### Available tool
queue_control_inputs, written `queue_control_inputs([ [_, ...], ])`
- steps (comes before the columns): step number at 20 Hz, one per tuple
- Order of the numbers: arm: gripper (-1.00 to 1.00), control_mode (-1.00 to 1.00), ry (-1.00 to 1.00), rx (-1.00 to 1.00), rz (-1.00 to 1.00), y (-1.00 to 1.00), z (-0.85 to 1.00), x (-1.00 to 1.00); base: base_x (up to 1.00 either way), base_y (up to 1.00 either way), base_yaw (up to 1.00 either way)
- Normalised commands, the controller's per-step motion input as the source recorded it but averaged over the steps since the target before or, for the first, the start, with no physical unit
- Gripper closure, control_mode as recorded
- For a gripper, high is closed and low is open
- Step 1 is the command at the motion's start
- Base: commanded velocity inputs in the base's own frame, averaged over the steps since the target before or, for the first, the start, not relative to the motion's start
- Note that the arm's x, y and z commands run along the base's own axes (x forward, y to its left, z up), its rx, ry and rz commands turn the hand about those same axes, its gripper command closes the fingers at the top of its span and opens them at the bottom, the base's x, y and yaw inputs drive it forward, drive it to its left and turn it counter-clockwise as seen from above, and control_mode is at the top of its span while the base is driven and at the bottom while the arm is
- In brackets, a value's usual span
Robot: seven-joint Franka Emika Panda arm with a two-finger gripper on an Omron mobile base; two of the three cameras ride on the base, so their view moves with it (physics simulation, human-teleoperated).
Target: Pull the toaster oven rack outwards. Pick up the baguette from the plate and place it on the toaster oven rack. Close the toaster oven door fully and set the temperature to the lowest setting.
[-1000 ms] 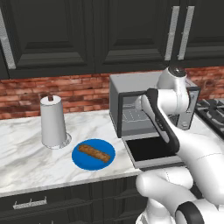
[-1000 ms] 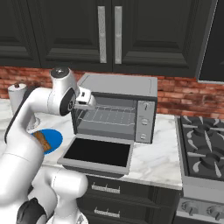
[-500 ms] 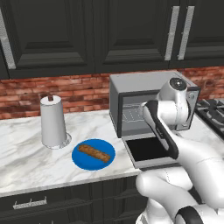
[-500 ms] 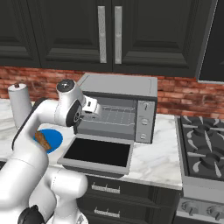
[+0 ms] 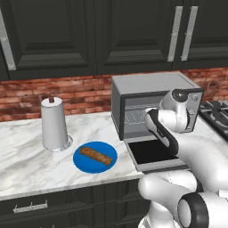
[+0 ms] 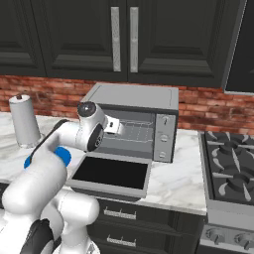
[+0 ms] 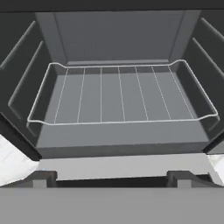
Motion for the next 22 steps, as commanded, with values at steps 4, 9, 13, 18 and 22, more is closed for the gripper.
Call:
queue_control_inputs([
  [4,-1.0,-1.0,-0.03,-0.02,0.0,-0.18,-0.09,0.64,0.0,0.0,0.0],
  [9,-1.0,-1.0,0.01,-0.02,0.0,-0.03,-0.07,0.59,0.0,0.0,0.0],
  [13,-1.0,-1.0,0.0,0.0,0.0,-0.01,-0.17,0.53,0.0,0.0,0.0],
  [18,-1.0,-1.0,0.0,0.0,0.0,-0.01,-0.36,0.29,0.0,0.0,0.0],
  [22,-1.0,-1.0,0.0,0.0,0.0,-0.03,-0.32,0.19,0.0,0.0,0.0],
])
